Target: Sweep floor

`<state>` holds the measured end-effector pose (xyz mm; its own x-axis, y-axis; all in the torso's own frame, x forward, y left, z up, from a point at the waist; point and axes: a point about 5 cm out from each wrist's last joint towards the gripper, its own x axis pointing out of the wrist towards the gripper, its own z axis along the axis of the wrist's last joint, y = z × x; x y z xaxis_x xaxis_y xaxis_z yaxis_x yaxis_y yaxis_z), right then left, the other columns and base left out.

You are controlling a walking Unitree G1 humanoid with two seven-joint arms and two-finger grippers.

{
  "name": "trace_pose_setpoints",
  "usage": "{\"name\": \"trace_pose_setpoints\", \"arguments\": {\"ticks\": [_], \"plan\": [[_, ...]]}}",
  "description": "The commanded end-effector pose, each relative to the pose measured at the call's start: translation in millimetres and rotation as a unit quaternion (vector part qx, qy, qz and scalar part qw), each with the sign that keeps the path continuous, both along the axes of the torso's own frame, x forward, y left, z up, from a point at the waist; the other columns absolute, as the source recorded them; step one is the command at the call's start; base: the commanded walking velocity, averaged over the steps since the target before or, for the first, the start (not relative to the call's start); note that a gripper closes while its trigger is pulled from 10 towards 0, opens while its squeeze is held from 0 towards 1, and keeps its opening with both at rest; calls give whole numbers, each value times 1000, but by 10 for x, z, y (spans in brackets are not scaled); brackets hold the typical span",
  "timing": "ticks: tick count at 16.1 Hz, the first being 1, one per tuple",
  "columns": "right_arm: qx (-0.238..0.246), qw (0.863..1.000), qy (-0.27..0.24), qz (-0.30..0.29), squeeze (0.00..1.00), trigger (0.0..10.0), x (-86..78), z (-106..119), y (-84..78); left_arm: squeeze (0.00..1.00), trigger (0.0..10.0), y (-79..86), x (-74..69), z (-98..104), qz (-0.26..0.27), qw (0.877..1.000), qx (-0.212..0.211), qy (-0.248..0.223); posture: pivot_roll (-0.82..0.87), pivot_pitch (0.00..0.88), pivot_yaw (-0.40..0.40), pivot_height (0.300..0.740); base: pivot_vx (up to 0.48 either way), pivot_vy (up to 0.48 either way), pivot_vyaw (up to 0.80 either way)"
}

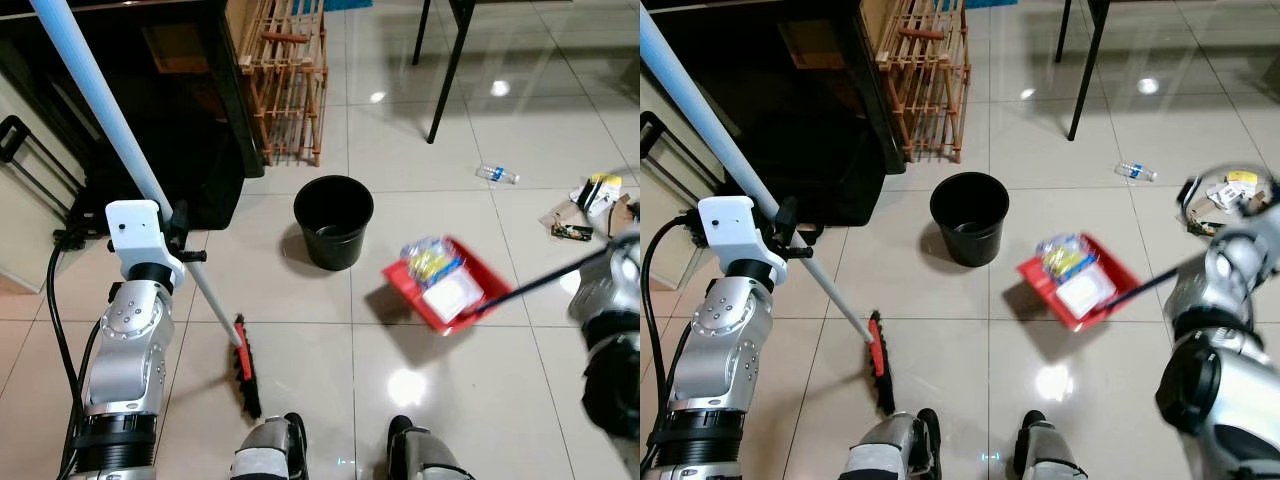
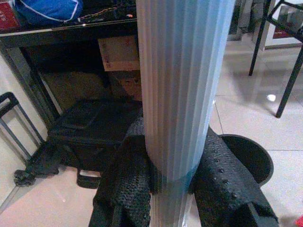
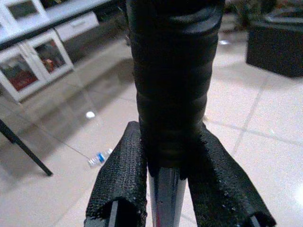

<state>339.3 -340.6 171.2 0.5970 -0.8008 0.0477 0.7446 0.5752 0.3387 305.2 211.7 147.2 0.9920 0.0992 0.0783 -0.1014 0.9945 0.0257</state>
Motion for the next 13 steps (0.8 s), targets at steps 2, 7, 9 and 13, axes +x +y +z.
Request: {"name": "trace_pose_setpoints", "arguments": {"ticks": [2,7,9,13], "plan": [[-12,1000,-23,4,0,10000,47,207,-48,0,10000,57,-14,115,9,1000,6,-24,88,177,106,740,0,0,0],[8,998,-52,-15,0,10000,41,381,-155,0,10000,72,-10,128,12,1000,7,-28,94,167,105,740,0,0,0],[14,997,-69,-20,0,10000,50,473,-179,0,10000,77,-8,132,13,999,7,-28,95,166,104,740,0,0,0],[9,995,-95,6,0,10000,155,740,-124,0,10000,72,-3,129,13,999,7,-28,95,161,97,740,0,0,0]]}}
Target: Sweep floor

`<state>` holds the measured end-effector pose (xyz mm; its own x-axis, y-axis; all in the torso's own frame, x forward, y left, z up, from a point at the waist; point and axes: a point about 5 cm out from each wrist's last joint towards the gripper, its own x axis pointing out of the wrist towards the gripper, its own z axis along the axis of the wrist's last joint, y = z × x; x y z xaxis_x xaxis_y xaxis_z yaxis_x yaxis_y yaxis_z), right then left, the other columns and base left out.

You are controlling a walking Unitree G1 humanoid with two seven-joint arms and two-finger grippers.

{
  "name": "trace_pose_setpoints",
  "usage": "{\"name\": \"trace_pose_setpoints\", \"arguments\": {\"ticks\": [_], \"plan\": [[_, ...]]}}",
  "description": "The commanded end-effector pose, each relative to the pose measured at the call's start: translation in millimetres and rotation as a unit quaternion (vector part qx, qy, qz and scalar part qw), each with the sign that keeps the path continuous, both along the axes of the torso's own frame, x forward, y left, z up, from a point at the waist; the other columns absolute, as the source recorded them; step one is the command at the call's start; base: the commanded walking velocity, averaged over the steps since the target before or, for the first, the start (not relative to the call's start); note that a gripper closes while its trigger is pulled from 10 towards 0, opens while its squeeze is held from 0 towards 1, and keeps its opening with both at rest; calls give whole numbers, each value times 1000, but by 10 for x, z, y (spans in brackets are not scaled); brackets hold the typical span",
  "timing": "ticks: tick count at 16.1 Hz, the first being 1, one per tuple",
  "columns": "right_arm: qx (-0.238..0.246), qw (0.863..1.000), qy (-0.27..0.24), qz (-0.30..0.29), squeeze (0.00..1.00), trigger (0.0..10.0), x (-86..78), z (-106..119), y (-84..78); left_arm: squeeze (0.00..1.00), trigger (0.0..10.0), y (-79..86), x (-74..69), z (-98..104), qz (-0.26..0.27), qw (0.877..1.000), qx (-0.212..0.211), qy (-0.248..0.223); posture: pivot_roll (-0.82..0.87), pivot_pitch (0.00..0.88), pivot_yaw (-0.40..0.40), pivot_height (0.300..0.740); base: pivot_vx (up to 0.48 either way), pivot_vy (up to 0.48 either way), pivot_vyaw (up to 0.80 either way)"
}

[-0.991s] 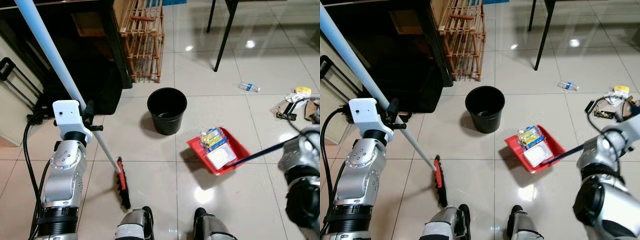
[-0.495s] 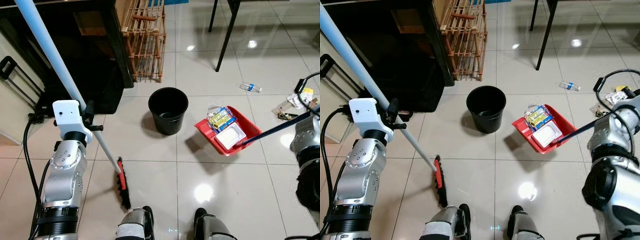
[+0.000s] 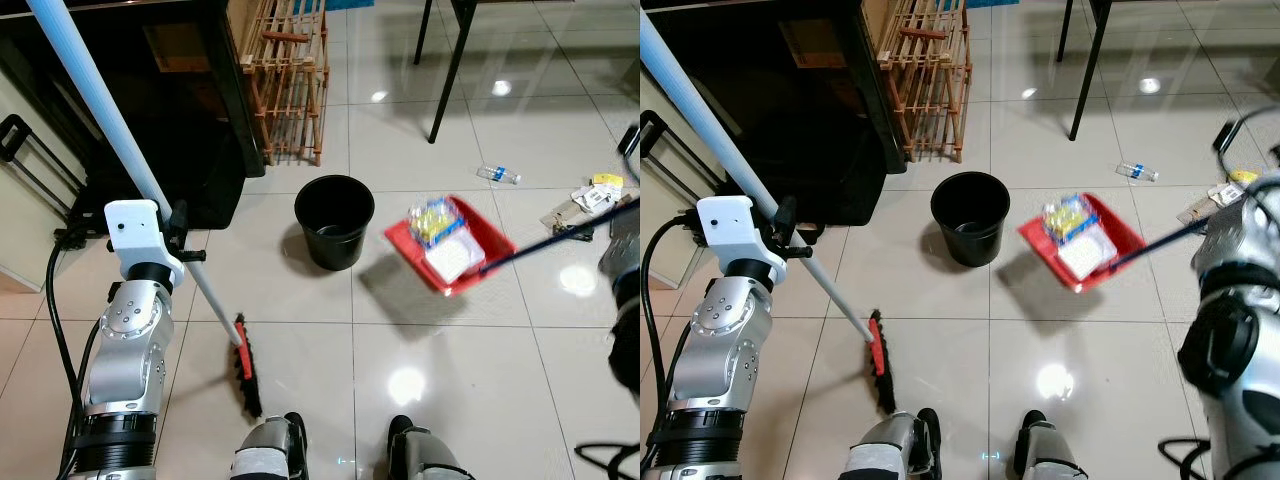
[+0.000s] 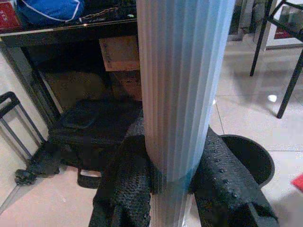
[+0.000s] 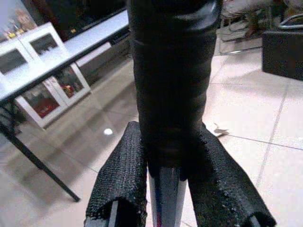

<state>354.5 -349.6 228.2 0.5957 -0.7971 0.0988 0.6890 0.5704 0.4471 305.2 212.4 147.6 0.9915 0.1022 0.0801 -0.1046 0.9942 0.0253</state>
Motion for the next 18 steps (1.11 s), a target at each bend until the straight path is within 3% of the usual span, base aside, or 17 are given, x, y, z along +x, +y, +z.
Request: {"name": "trace_pose_setpoints", "arguments": {"ticks": [1,11,18], "plan": [[-9,999,-37,7,0,10000,33,234,-5,0,10000,60,-5,121,12,1000,6,-28,95,160,94,740,0,0,0],[-13,995,-79,55,0,10000,201,658,191,0,10000,-23,-21,65,14,999,-7,-30,85,140,46,740,0,0,0],[-28,992,-77,95,0,10000,309,723,389,0,10000,-9,-32,78,18,999,-7,-36,81,130,43,740,0,0,0]]}}
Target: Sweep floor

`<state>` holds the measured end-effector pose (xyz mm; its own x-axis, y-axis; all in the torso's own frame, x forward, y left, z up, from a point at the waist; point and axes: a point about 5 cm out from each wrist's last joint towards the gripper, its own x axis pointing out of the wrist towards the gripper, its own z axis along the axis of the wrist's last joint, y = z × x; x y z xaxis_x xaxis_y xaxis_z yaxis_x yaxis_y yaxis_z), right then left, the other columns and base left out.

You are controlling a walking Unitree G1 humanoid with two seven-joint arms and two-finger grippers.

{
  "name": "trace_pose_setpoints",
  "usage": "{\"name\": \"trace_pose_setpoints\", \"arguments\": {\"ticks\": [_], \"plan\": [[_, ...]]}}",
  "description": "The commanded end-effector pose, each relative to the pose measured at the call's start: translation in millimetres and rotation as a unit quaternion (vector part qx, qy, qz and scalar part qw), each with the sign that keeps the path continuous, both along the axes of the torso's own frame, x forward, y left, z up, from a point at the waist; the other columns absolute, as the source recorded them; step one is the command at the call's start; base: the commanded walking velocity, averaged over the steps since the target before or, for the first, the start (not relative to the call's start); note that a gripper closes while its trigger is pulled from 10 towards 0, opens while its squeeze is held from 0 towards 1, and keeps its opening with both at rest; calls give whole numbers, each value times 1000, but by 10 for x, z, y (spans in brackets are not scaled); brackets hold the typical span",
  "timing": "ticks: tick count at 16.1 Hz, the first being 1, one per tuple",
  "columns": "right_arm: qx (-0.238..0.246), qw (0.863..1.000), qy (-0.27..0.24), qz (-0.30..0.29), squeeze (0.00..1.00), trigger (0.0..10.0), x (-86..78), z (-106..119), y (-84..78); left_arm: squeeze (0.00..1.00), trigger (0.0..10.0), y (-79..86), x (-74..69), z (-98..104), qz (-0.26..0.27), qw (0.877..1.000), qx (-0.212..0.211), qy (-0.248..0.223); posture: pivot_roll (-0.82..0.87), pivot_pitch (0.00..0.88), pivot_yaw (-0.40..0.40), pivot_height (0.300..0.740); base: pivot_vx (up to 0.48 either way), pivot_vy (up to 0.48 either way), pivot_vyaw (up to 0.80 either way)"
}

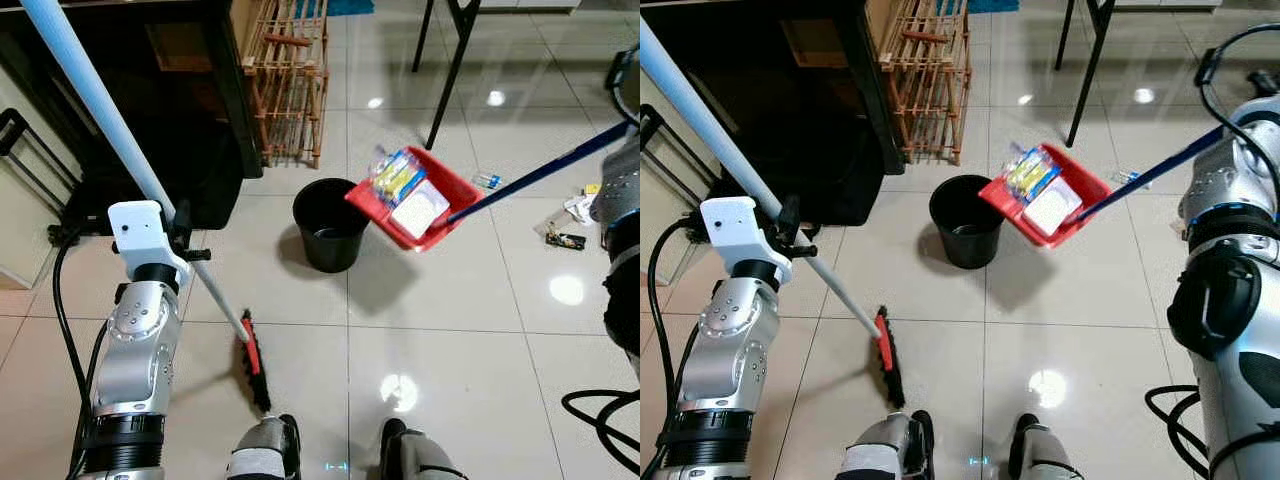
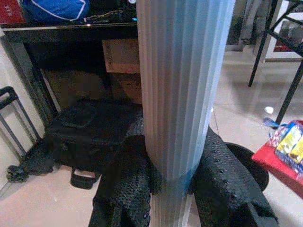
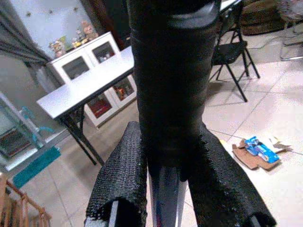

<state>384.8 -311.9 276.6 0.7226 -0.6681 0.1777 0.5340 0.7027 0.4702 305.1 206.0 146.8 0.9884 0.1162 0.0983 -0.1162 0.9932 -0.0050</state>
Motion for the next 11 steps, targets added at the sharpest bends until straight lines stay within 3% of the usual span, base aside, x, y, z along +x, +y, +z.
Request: {"name": "trace_pose_setpoints", "arguments": {"ticks": [1,11], "plan": [[-9,999,-39,10,0,10000,24,248,51,0,10000,44,-28,84,12,1000,7,-24,81,131,42,740,0,0,0],[-12,999,-32,24,0,10000,60,196,128,0,10000,62,-57,49,16,1000,8,-17,88,130,40,740,0,0,0]]}}
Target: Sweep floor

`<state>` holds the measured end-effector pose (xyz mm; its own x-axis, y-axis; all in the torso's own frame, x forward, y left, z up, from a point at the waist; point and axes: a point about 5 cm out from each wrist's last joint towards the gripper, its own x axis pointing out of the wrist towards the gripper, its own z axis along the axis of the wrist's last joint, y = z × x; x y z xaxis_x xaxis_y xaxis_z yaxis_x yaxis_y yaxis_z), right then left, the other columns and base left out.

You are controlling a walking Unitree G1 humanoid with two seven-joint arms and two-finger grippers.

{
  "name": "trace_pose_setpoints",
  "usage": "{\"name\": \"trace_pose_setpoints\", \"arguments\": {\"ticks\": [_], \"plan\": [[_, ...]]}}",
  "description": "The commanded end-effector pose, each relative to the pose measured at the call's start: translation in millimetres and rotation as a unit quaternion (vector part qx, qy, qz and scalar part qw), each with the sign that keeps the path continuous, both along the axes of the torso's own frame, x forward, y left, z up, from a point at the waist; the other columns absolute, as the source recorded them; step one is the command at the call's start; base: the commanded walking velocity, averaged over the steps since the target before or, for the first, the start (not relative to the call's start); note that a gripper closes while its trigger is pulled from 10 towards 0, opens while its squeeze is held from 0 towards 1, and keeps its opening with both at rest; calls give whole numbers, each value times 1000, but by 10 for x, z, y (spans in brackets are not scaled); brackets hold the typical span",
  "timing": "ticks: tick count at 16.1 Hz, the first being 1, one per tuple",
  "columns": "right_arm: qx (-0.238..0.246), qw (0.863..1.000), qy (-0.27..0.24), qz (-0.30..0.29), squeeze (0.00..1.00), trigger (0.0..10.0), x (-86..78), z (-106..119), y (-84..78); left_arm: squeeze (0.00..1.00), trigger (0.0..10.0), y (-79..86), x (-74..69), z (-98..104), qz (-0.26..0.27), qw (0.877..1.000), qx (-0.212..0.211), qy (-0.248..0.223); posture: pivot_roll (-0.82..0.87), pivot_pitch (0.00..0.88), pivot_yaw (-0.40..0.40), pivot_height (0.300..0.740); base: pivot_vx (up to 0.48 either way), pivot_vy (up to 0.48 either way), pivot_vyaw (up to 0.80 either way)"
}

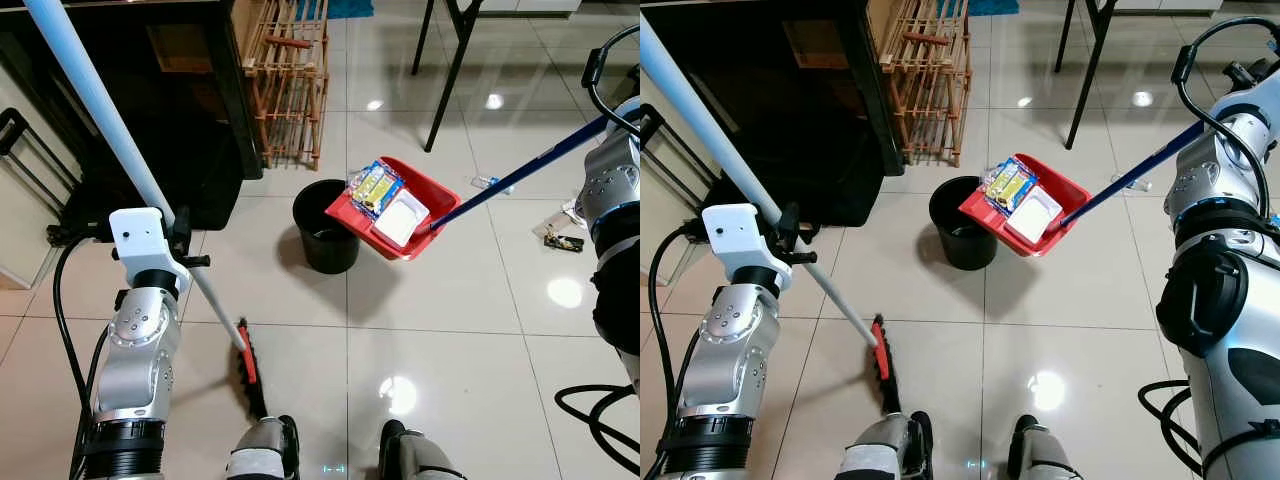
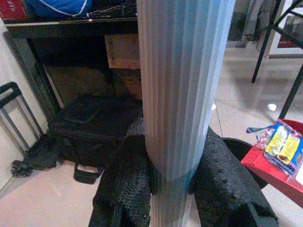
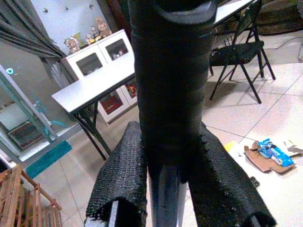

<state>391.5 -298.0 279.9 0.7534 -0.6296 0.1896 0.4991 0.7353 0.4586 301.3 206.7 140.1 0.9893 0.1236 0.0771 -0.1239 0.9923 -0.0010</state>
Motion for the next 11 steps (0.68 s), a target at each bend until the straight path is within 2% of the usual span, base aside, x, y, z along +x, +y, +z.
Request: {"name": "trace_pose_setpoints", "arguments": {"ticks": [1,3,11], "plan": [[-2,1000,-30,1,0,10000,-8,158,-16,0,10000,54,-18,119,12,1000,7,-28,88,130,40,740,0,0,0],[-1,1000,-29,1,0,10000,-9,150,-20,0,10000,59,-18,117,12,1000,8,-28,88,131,42,740,124,0,0],[3,1000,-27,-1,0,10000,-16,117,-35,0,10000,57,-5,128,13,999,9,-29,88,131,43,740,286,0,0]]}}
